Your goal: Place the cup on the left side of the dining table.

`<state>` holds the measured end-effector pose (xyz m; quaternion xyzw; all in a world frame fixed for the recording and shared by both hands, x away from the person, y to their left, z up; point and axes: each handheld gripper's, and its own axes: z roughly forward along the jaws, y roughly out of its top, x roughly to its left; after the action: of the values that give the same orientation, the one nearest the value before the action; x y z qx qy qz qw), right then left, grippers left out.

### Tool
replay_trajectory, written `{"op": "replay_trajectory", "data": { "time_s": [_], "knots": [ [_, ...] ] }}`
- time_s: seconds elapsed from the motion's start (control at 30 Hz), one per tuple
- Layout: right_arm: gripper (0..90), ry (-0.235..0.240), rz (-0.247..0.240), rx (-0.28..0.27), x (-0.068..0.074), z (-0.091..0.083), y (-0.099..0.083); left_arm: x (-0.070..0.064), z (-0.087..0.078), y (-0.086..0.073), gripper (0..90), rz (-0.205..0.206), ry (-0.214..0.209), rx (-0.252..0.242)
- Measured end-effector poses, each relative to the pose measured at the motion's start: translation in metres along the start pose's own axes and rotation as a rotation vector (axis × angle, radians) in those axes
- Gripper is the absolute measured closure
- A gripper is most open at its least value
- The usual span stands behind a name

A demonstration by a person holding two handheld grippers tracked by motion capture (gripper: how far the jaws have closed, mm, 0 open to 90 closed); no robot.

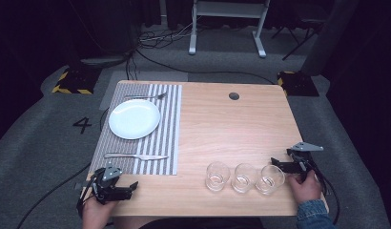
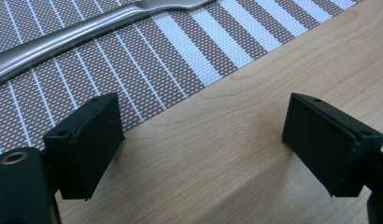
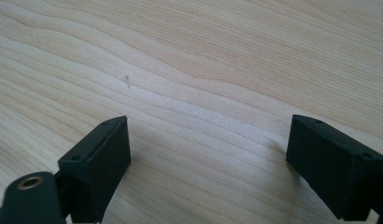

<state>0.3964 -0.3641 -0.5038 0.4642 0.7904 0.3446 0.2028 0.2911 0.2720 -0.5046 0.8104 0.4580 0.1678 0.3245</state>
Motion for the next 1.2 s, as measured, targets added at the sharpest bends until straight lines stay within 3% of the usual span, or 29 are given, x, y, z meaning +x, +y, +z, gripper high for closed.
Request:
{"op": "replay_trajectory", "data": {
  "time_s": [0.17,0.47,0.57,0.63,0.87,1.03,1.1,1.2],
  "knots": [
    [13.7,-0.001,0.000,0.000,0.000,0.000,0.000,-0.005,0.000,0.000,12.3,-0.023,0.015,-0.002],
    [13.7,-0.001,0.000,0.000,0.000,0.000,0.000,-0.008,-0.001,-0.001,16.3,-0.028,0.025,-0.008],
    [13.7,-0.001,0.000,0.000,0.000,0.000,0.000,-0.009,0.000,0.000,16.9,-0.057,0.047,-0.014],
    [13.7,-0.001,0.000,0.000,0.000,0.000,0.000,-0.010,0.000,0.001,18.2,-0.046,0.035,-0.021],
    [13.7,0.001,-0.002,0.000,0.000,0.000,0.000,-0.016,-0.017,0.015,16.5,-0.063,-0.011,-0.080],
    [13.7,0.001,-0.001,0.000,0.000,0.000,0.000,-0.021,-0.030,0.028,16.6,-0.117,-0.045,-0.134],
    [13.7,0.001,-0.002,0.000,0.000,0.000,0.000,-0.023,-0.036,0.032,16.6,-0.139,-0.040,-0.145],
    [13.7,0.001,-0.002,0.000,0.000,0.000,0.000,-0.025,-0.045,0.040,16.6,-0.137,-0.011,-0.153]
  ]
}}
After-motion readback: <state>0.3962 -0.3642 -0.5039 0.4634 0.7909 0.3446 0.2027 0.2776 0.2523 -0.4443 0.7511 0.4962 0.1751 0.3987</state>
